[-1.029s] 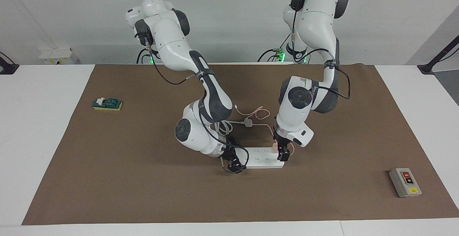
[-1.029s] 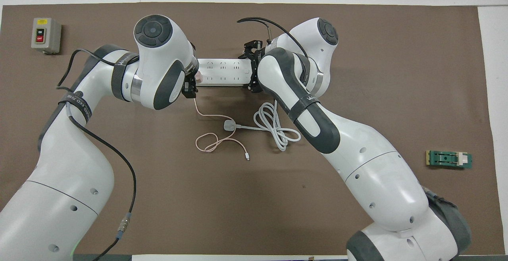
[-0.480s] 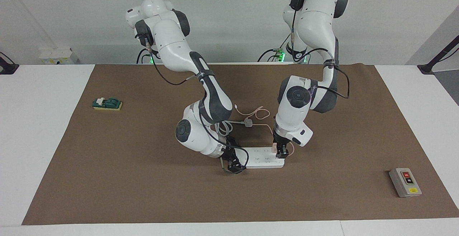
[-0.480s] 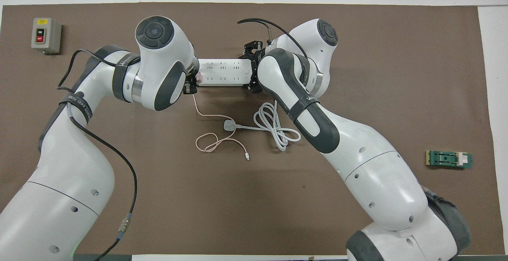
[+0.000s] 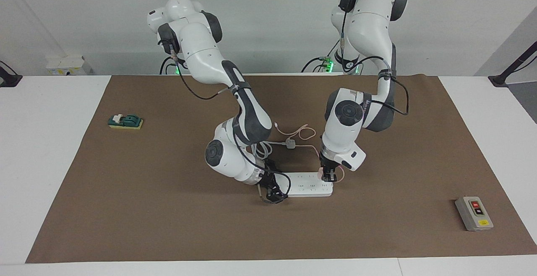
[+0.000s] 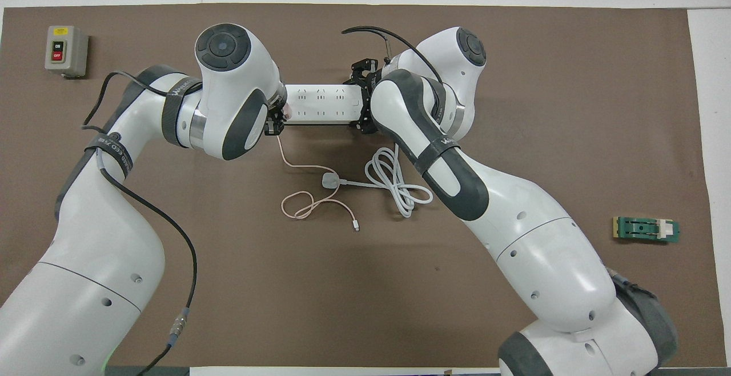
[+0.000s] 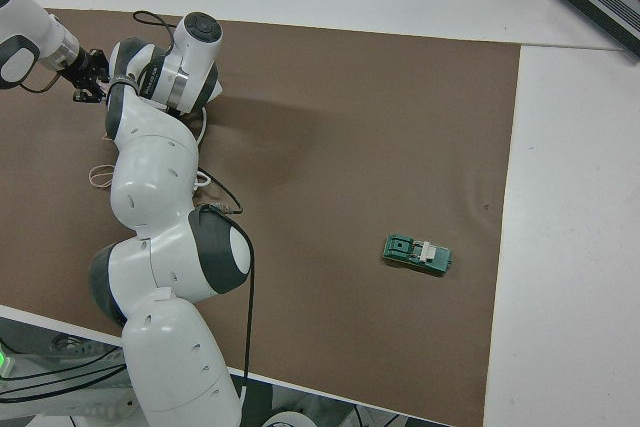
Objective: Unplug charger and place it aside
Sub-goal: 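Pull the pink charger out of the strip with the left gripper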
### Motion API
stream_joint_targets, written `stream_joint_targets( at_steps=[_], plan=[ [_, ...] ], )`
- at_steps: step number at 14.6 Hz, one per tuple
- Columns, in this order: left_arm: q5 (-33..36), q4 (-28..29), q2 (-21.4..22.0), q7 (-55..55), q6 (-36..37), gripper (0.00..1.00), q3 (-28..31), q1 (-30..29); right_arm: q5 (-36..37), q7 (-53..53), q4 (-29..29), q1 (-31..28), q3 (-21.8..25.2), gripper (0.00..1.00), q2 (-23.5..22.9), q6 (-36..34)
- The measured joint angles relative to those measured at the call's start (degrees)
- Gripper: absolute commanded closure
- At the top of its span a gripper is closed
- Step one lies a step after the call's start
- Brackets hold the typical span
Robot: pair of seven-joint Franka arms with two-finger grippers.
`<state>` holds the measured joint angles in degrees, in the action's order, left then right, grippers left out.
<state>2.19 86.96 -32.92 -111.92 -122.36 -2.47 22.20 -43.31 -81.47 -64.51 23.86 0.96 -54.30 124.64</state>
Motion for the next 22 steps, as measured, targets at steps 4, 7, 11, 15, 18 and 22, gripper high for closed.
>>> stream_joint_targets(
  at_steps=[4, 7, 11, 15, 18, 22],
  plan=[
    [-0.01, -0.55, 0.0, 0.03, 0.81, 1.0, -0.01, -0.02, -0.12, 0.0, -0.01, -0.02, 0.0, 0.93, -0.01, -0.02],
    [0.03, -3.65, 0.31, 0.9, 5.09, 1.0, 0.12, -0.62, -0.17, 0.06, -0.02, -0.03, 0.0, 0.93, -0.01, -0.02],
    [0.06, -5.63, 4.1, 9.76, 11.12, 1.0, 0.75, -5.78, -0.17, 0.07, -0.02, -0.04, -0.01, 0.76, -0.01, -0.03],
    [-1.78, -5.66, 7.82, 23.04, 17.43, 1.0, 0.84, -12.23, -0.32, 0.08, -0.02, -0.06, -0.01, 0.0, -0.02, -0.07],
    [-2.25, -5.65, 8.99, 34.64, 20.96, 1.0, 0.93, -18.77, -0.31, 0.04, 0.02, -0.46, 0.17, 0.0, 0.26, -1.01],
    [-2.26, -5.64, 9.09, 47.9, 22.3, 1.0, 1.09, -25.29, -0.21, -0.15, -0.79, -2.38, 0.54, 0.0, 3.78, -3.75]
  ],
)
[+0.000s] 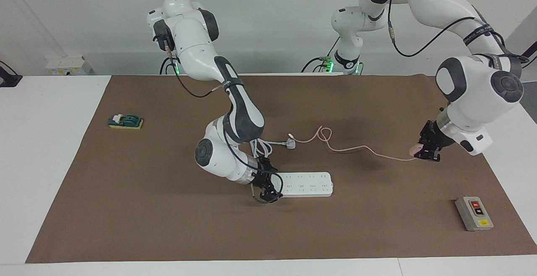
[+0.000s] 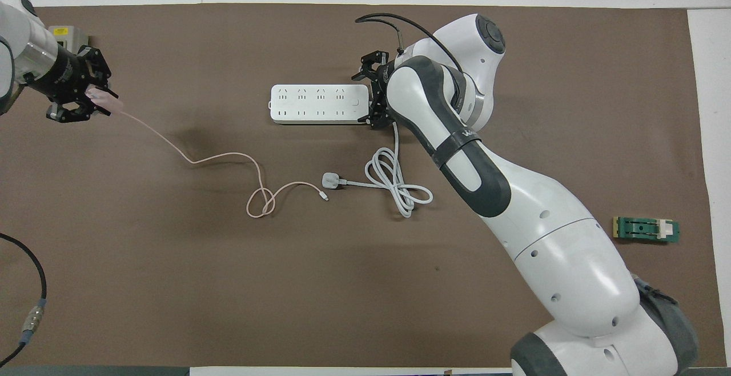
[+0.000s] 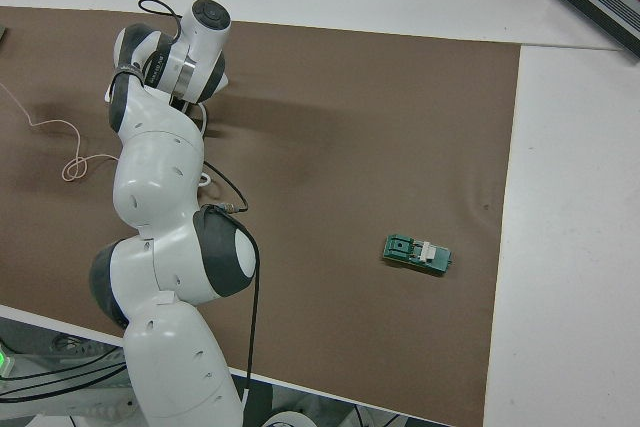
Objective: Unplug charger and place it aside
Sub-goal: 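Pull the pink charger out of the strip with the left gripper, then set the charger down near the switch box while the right gripper withdraws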
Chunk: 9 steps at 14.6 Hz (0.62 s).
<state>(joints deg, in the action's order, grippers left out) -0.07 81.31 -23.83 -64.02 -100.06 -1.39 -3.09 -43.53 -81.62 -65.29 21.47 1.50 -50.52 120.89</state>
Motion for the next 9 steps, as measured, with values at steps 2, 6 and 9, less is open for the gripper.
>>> stream_joint_targets(
  at_steps=[2, 6, 9],
  plan=[
    [0.0, 0.01, 0.0, 5.17, 0.15, 1.0, 0.01, -2.55, 0.04, 0.0, -1.51, -0.4, 0.85, 0.0, 3.37, -0.96],
    [0.21, 0.09, 0.01, 13.05, 0.2, 1.0, -0.02, -4.98, 1.31, 0.54, -4.15, -0.45, 5.79, 0.0, 11.19, -10.73],
    [0.23, 1.24, 0.18, 13.43, 0.16, 0.0, -0.9, -3.69, 4.58, 3.04, -5.03, -0.71, 8.84, 0.0, 15.95, -17.38]
  ],
)
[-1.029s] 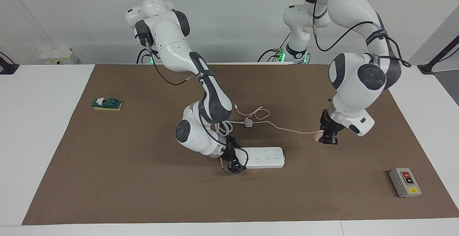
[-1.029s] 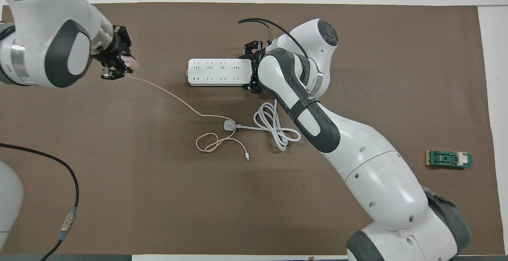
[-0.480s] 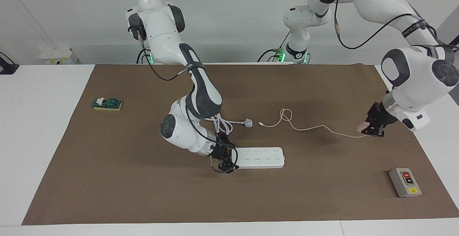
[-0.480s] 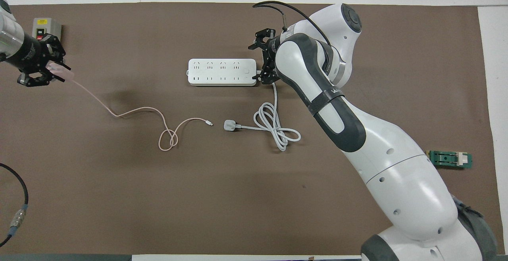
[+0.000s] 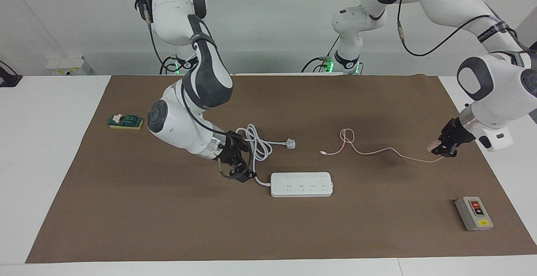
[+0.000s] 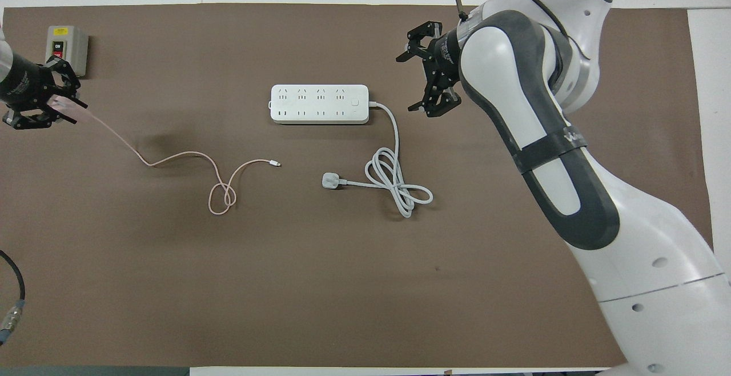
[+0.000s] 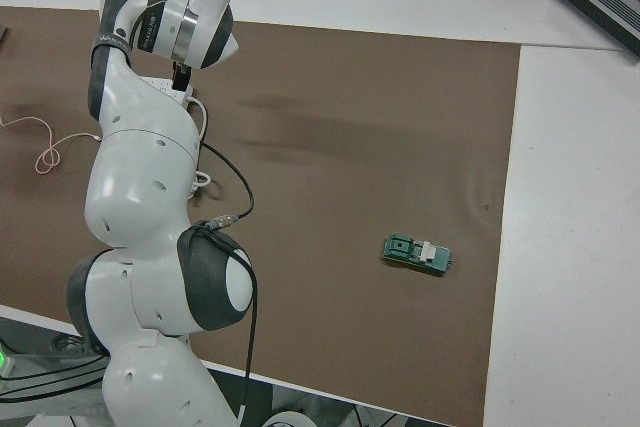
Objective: Unplug charger and place it aside
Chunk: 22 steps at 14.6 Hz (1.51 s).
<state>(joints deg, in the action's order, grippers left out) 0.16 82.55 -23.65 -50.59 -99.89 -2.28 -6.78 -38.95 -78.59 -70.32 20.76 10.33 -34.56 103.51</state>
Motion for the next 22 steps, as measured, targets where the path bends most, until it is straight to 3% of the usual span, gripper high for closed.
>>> stream_joint_targets(
  at_steps=[3, 6, 8, 15, 19, 22],
  plan=[
    [0.13, 0.8, 0.44, 0.02, -0.02, 0.0, -0.07, 0.88, 5.36, 9.51, -2.83, -0.54, 1.67, 0.0, 5.47, -4.24],
    [0.22, 1.0, 1.05, 1.09, 0.0, 0.0, 0.02, 0.87, 10.26, 25.57, -7.42, -3.5, 2.04, 0.0, 11.09, -8.18],
    [0.3, 1.01, 2.36, 9.93, 0.57, 0.0, 0.0, 0.88, 15.05, 41.7, -9.54, -7.01, 2.13, 0.0, 14.35, -12.07],
    [0.29, 1.0, 9.38, 32.3, 5.85, 0.0, -1.3, 2.53, 27.91, 71.18, -9.82, -11.5, 1.79, 0.0, 19.82, -16.51],
    [0.34, 0.98, 13.93, 37.9, 10.27, 0.0, -2.23, 3.89, 35.33, 83.71, -11.74, -17.44, -3.06, 0.0, 26.36, -18.0],
    [0.33, 1.02, 16.65, 44.67, 13.44, 0.0, -2.49, 4.25, 37.86, 85.83, -15.01, -22.31, -7.95, 0.0, 31.73, -19.36]
  ],
)
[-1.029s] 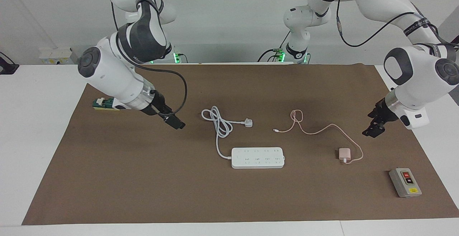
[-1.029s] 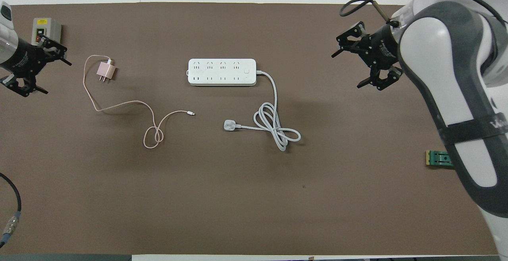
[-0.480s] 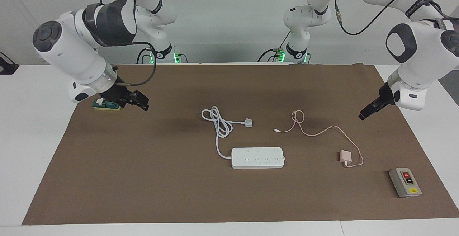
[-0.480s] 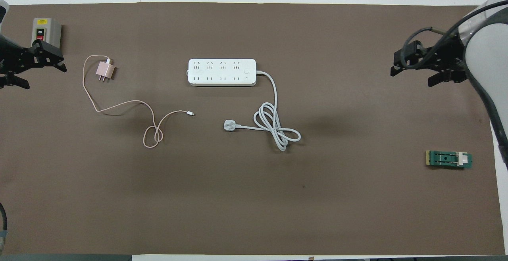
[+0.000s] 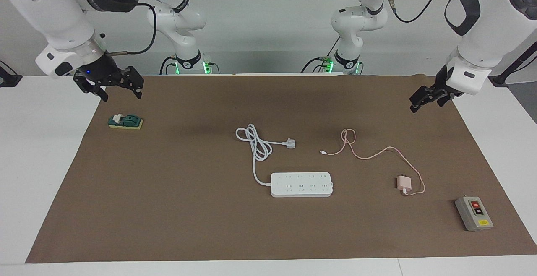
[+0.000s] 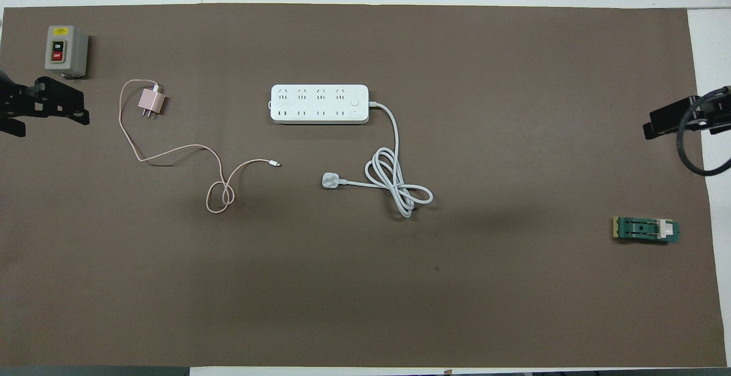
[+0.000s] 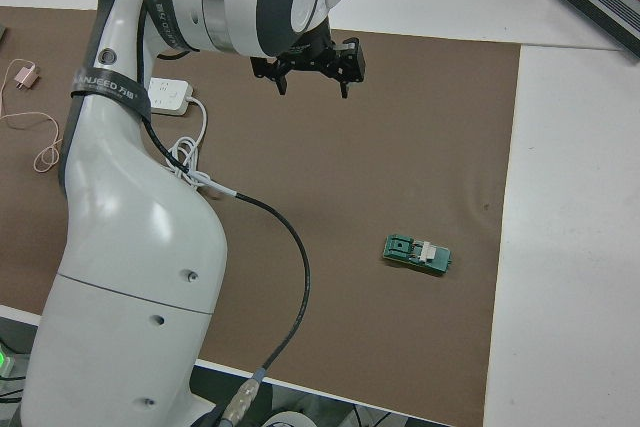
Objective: Unplug charger and place it aside
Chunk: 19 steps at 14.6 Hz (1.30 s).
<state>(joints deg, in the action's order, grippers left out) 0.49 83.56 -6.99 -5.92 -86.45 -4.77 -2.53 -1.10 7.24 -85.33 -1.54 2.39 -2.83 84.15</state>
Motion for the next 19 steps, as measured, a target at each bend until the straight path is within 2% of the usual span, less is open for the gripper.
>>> stream_joint_targets(
  at_steps=[3, 7, 11, 19],
  plan=[
    [0.0, 0.45, 2.46, 3.23, 2.47, 0.0, -0.08, 0.03, 1.57, 0.01, -3.29, -2.2, -2.31, 0.0, 3.58, -1.44],
    [-0.04, 2.9, 4.78, 4.18, 4.74, 0.0, -2.07, 0.07, 3.08, 0.01, -5.27, -2.74, -3.33, 0.0, 5.15, -1.41],
    [-0.04, 8.56, 6.88, 6.28, 2.18, 0.0, -2.51, 0.07, 3.25, -1.34, -5.35, -3.93, -3.98, 0.0, 5.55, 0.28],
    [-0.06, 9.22, 7.1, 6.93, -1.89, 0.0, -2.58, 0.07, 3.25, -2.64, -5.37, -4.09, -4.31, 0.0, 5.71, 0.29]
  ],
)
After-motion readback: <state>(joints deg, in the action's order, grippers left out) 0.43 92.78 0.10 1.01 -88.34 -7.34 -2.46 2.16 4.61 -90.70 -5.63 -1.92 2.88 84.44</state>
